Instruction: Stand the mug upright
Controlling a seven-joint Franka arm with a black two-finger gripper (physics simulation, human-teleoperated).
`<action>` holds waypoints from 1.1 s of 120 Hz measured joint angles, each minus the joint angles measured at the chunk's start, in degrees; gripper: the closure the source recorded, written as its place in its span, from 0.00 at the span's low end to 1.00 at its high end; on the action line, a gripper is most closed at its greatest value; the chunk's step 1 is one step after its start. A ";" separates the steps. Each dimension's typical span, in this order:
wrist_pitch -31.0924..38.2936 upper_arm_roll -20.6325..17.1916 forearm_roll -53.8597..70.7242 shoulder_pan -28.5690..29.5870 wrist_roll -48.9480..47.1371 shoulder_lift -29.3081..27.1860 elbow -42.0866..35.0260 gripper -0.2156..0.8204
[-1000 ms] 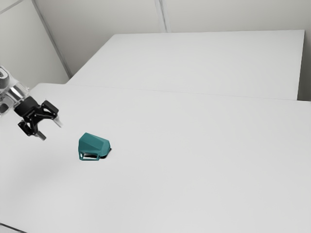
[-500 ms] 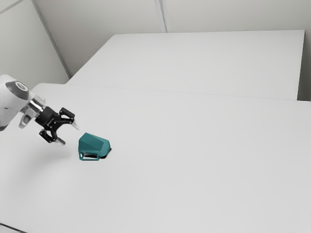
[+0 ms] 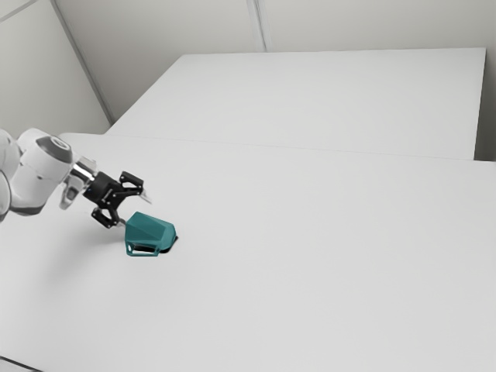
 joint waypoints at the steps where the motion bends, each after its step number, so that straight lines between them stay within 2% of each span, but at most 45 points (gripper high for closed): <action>1: 0.03 -0.02 -0.08 -0.02 0.00 0.03 -0.02 0.21; 34: 0.64 -1.65 -2.43 -0.42 0.00 0.46 -1.68 0.22; 39: 0.67 -1.69 -2.46 -0.42 0.00 0.43 -1.75 0.29; 57: 0.74 -1.72 -1.90 -0.32 0.00 0.23 -1.77 0.66; 64: 0.74 -1.72 -1.82 -0.31 0.00 0.01 -1.72 0.76; 74: 0.73 -1.72 -1.72 -0.42 0.00 -0.74 -1.32 0.84; 90: 0.71 -1.83 -1.59 -1.13 0.01 -2.30 -0.94 0.90; 114: 0.85 -2.43 -1.31 -2.11 0.01 -3.18 -1.38 0.93; 132: 1.22 -2.73 4.79 -5.23 0.01 -8.88 -1.93 0.96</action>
